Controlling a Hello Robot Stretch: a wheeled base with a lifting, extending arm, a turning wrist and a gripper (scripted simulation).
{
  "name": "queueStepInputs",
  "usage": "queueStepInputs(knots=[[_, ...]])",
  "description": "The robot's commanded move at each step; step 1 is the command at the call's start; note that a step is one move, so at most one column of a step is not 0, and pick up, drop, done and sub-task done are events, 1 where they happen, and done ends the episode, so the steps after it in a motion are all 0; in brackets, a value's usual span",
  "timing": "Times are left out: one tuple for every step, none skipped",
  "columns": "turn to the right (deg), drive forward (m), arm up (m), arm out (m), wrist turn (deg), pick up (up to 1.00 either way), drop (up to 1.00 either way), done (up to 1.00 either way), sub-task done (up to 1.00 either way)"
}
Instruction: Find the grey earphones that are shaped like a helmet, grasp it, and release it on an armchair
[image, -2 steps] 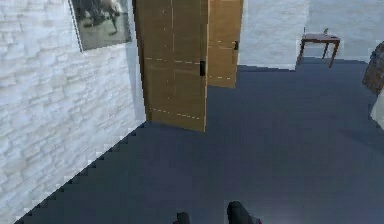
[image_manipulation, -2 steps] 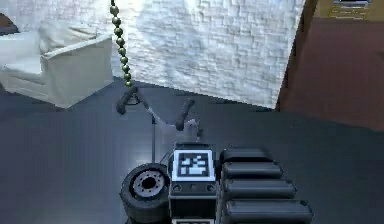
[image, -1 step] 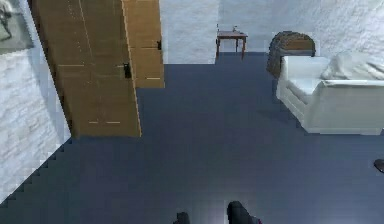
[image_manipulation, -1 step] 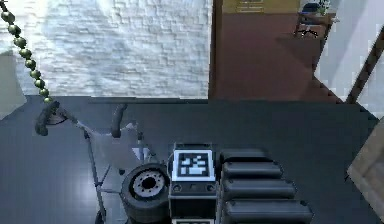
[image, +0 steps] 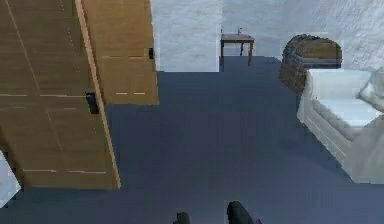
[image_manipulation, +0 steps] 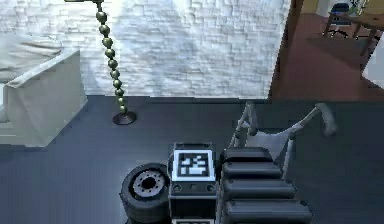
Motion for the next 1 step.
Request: queueStepInputs(knots=[[24.0,0.00,0.00,0.00,0.0,0.00,0.00,0.00,0.00]])
